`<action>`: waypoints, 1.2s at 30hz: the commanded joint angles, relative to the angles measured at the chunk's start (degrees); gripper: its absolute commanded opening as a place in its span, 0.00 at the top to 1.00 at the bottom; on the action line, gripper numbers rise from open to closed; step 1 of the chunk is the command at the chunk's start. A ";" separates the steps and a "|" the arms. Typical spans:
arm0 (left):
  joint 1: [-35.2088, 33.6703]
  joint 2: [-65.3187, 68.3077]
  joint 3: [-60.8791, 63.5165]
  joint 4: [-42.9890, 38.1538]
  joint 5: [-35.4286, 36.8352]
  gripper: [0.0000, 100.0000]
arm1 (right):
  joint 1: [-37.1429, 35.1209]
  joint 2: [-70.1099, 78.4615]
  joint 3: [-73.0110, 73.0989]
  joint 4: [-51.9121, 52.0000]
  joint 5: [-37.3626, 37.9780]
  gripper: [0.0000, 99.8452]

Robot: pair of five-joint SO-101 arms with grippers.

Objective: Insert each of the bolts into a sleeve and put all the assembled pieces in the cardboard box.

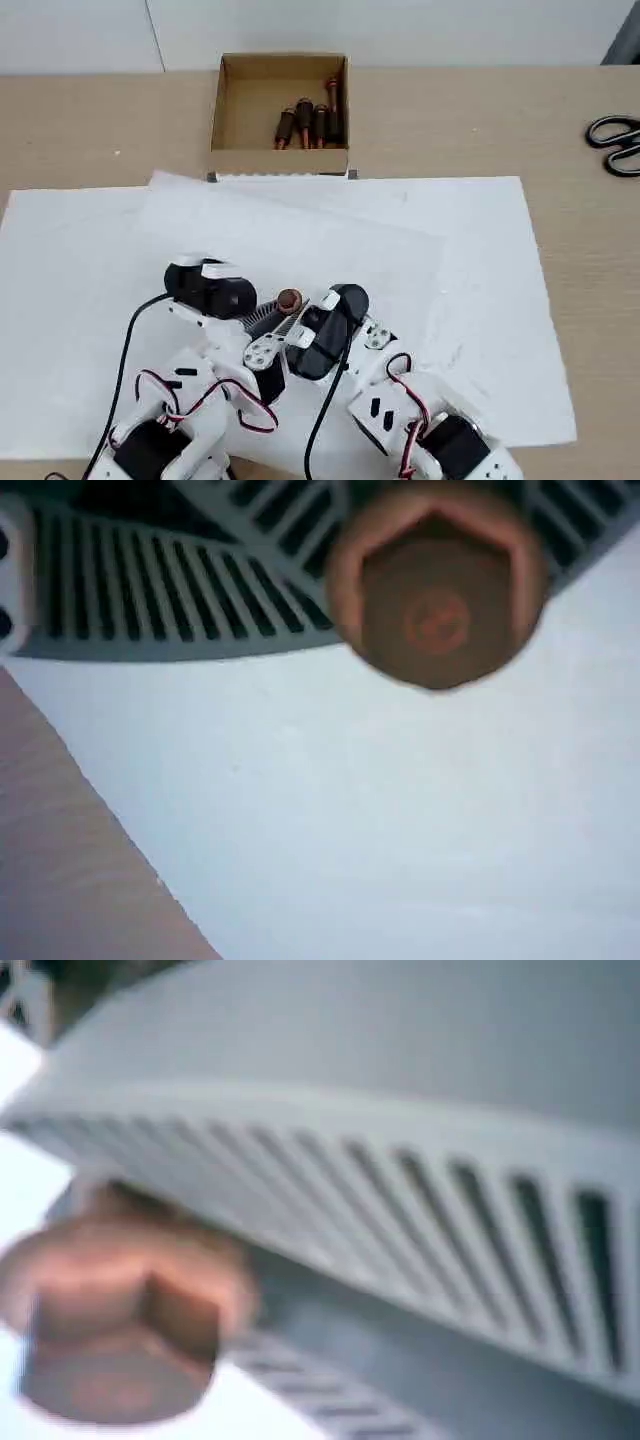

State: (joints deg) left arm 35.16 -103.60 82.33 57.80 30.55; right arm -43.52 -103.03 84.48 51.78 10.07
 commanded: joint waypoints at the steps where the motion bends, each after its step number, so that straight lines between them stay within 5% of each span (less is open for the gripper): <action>1: 0.35 0.00 1.89 1.14 -0.70 1.00 | 0.31 -0.75 -4.75 -1.36 -0.18 1.00; 11: 0.00 0.00 0.57 1.05 -1.85 0.99 | 0.40 -0.75 -4.75 -1.36 -0.18 1.00; 18: 0.00 0.00 0.57 1.14 -4.22 0.87 | 0.40 -0.66 -5.54 -1.19 0.62 1.00; 36: -2.55 0.00 -6.55 0.88 -6.59 0.92 | 0.40 -0.75 -3.87 -1.19 1.85 1.00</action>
State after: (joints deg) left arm 32.79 -103.34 78.55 58.77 24.48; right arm -43.16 -103.03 83.87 51.78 11.38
